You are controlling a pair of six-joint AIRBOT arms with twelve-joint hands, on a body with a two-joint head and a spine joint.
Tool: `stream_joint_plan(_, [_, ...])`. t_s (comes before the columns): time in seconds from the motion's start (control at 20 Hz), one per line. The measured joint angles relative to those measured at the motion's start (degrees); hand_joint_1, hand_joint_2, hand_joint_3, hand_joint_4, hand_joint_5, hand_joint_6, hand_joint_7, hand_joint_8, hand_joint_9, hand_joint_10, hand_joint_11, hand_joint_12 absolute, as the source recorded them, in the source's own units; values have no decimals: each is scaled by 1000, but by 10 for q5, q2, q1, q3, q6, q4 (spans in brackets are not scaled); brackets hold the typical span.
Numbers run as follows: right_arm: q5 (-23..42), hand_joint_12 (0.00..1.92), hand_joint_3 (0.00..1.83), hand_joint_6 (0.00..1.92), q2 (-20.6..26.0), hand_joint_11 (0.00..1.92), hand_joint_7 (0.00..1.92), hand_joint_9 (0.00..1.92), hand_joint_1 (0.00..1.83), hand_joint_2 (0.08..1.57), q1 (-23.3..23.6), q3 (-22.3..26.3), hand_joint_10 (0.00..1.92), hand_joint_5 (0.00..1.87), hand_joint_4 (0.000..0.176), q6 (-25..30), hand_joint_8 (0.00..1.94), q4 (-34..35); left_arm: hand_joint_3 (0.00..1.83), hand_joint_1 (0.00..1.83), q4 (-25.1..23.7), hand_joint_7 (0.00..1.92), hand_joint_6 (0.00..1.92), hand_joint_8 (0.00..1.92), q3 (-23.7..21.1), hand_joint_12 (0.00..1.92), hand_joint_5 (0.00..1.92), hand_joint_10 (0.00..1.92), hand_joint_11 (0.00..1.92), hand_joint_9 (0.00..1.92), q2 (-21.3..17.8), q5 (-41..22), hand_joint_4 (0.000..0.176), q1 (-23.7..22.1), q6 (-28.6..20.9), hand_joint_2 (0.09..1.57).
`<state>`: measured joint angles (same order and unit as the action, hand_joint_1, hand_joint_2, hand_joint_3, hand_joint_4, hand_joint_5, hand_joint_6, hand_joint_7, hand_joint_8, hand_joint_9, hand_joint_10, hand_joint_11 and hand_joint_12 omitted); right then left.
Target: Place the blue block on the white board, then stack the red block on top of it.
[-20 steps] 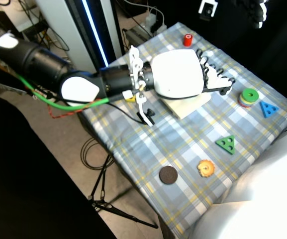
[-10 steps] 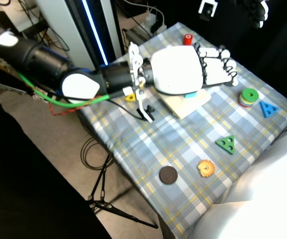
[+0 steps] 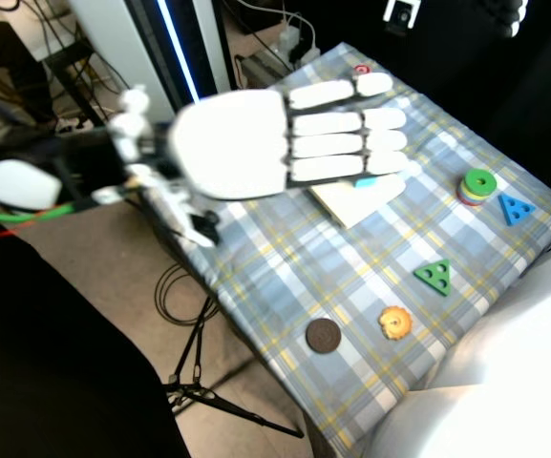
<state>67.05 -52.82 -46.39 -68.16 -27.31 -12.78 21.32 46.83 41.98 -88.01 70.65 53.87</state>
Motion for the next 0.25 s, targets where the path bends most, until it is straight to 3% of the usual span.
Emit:
stream_joint_plan(0.05, [49,13,16,0,2,29,74,53,603,1154,-26,17,18,2,79,-33,12,41,0,636,0,268,0,4,0,642,98,5,30,301,0,-11,45,0,0,873])
stream_joint_plan(0.1, [82,105,4,5,2,230,206,240,567,1135,-47,30,33,60,64,-55,15,66,6,568,-2,279,0,2,0,715,88,4,5,324,0,-19,12,0,-4,958])
stream_joint_plan(0.15, [113,143,2,1,2,312,258,330,552,1142,-66,42,22,63,80,-75,7,83,7,522,-4,300,0,2,3,735,84,7,19,361,0,-24,0,1,-14,1021])
stream_joint_plan(0.2, [160,140,0,0,2,300,225,319,601,1134,-90,58,6,12,129,-91,1,104,20,457,-12,290,7,0,11,742,105,3,27,358,0,-33,0,3,-42,1071])
stream_joint_plan(0.25, [182,75,1,18,3,160,169,230,618,1152,-103,63,0,176,136,-95,0,113,4,314,-14,246,6,0,17,667,220,3,91,354,2,-36,30,3,-62,1108])
